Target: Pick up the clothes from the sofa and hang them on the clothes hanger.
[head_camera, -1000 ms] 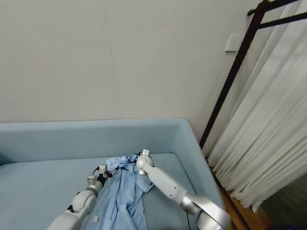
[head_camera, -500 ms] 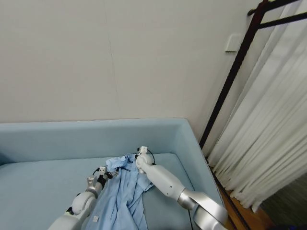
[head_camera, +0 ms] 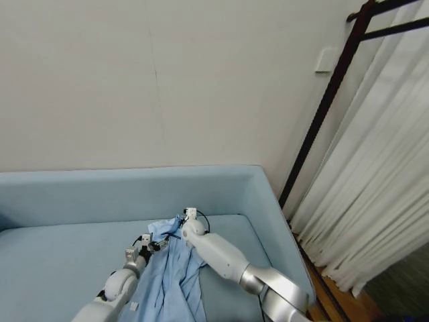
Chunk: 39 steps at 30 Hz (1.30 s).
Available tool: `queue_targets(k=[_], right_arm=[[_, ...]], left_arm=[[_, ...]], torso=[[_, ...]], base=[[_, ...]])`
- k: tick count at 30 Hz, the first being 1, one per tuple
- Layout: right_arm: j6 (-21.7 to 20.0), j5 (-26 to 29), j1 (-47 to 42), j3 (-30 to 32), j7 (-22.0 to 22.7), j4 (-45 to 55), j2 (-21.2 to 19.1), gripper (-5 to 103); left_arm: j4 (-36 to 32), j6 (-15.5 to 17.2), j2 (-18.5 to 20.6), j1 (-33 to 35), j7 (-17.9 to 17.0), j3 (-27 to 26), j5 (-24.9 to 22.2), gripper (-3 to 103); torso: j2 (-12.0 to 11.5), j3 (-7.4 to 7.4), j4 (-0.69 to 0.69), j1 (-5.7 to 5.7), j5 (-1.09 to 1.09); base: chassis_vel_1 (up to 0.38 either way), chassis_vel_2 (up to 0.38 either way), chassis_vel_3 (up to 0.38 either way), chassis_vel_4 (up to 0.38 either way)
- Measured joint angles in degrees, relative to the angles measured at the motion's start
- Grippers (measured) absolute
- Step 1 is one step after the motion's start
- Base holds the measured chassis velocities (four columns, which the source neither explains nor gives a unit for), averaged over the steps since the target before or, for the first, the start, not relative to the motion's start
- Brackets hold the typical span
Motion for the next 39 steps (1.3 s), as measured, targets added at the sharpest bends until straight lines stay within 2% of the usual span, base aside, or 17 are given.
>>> queue_targets(k=[3,5,7,9,10,11,12,14,15,16,17,18,19,21,23,29,39], right_arm=[[-1.2,-0.4,-2.3,-0.7,-0.4,7.4,-4.7,35],[-1.4,-0.6,-2.6,-0.8,-0.4,9.1,-6.0,35],[-1.8,-0.9,-3.0,-0.9,-0.9,12.5,-9.3,46],[-2.1,-1.3,-3.1,-1.4,-3.3,16.3,-14.3,57],[-2.1,-1.3,-3.1,-1.4,-3.3,16.3,-14.3,57],[-2.4,-1.6,-3.1,-1.7,-4.7,17.5,-16.2,57],[-2.9,-2.0,-3.1,-1.9,-6.6,18.4,-18.0,62],[-5.1,-4.0,-3.1,-1.9,-14.0,18.9,-21.9,73],[-5.1,-4.0,-3.1,-1.9,-14.0,18.9,-21.9,73],[-5.6,-4.6,-3.1,-1.8,-16.3,18.2,-22.5,78],[-5.9,-5.0,-3.0,-1.7,-17.9,17.5,-22.8,78],[-6.6,-6.2,-2.6,-1.5,-21.9,15.1,-23.0,89],[-6.9,-6.5,-2.2,-1.4,-23.9,13.5,-22.9,89],[-7.1,-6.8,-1.6,-1.3,-25.5,10.8,-22.0,98],[-7.1,-6.9,-1.2,-1.2,-25.9,9.3,-21.4,98],[-7.2,-5.0,1.4,-1.1,-25.5,3.5,-16.2,100],[-9.3,-5.6,-0.1,-2.9,-25.3,4.4,-15.1,100]], left_arm=[[-0.4,-0.1,0.4,0.3,0.0,-0.3,0.0,100],[-0.5,-0.1,0.5,0.3,0.0,-0.3,0.0,100],[-0.9,-0.2,0.8,0.5,0.0,-0.5,0.0,100],[-1.1,-0.2,1.0,0.6,0.0,-0.6,0.0,100],[-1.1,-0.2,1.0,0.6,0.0,-0.6,0.0,100],[-1.1,-0.2,1.0,0.6,0.0,-0.6,-0.1,100],[-1.1,-0.2,1.0,0.6,0.0,-0.7,-0.1,100],[-1.1,-0.2,1.1,0.6,0.0,-0.7,-0.1,100],[-1.1,-0.2,1.1,0.6,0.0,-0.7,-0.1,100],[-1.1,-0.2,1.1,0.6,0.0,-0.7,-0.2,100],[-1.1,-0.2,1.2,0.6,0.0,-0.7,-0.2,100],[-1.1,-0.2,1.5,0.5,-0.1,-0.7,-0.4,100],[-1.0,-0.2,1.7,0.3,-0.1,-0.7,-0.5,100],[-0.7,-0.2,2.0,0.0,0.0,-0.7,-0.7,100],[-0.4,-0.2,2.1,-0.2,0.1,-0.7,-0.9,100],[0.9,-0.4,1.8,-1.3,0.3,0.0,-1.1,100],[1.4,-0.5,1.4,-1.4,0.4,0.0,-1.1,100]], torso=[[0.0,0.00,0.00,-0.01,0.00],[0.0,0.00,-0.01,0.00,0.01],[0.0,0.00,-0.02,0.00,0.02],[0.0,0.00,-0.02,0.00,0.02],[0.0,0.00,-0.02,0.00,0.02],[0.0,0.00,-0.02,0.00,0.02],[0.0,0.00,-0.02,0.00,0.02],[0.0,0.00,-0.04,-0.01,0.01],[0.0,0.00,-0.04,-0.01,0.01],[0.0,0.00,-0.04,-0.01,0.01],[0.0,0.00,-0.02,-0.01,0.02],[0.0,0.00,-0.01,0.00,0.01],[0.0,0.00,-0.01,0.00,0.02],[0.0,0.00,-0.01,0.00,0.01],[0.0,0.00,0.00,0.00,0.01],[0.0,0.01,0.01,0.00,-0.01],[0.0,0.01,-0.02,0.00,-0.01]], base=[[0.000,0.000,0.000,0.000],[0.000,0.000,0.000,0.000],[0.000,0.000,0.000,0.000],[0.000,0.000,0.000,0.000],[0.000,0.000,0.000,0.000],[0.000,0.000,0.000,0.000],[0.000,0.000,0.000,0.000],[0.000,0.000,0.000,0.000],[0.000,0.000,0.000,0.000],[0.000,0.000,0.000,0.000],[0.000,0.000,0.000,0.000],[0.000,0.000,0.000,0.000],[0.000,0.000,0.000,0.000],[0.000,0.000,0.000,0.000],[0.000,0.000,0.000,0.000],[0.000,0.000,0.000,0.000],[0.000,0.000,0.000,0.000]])
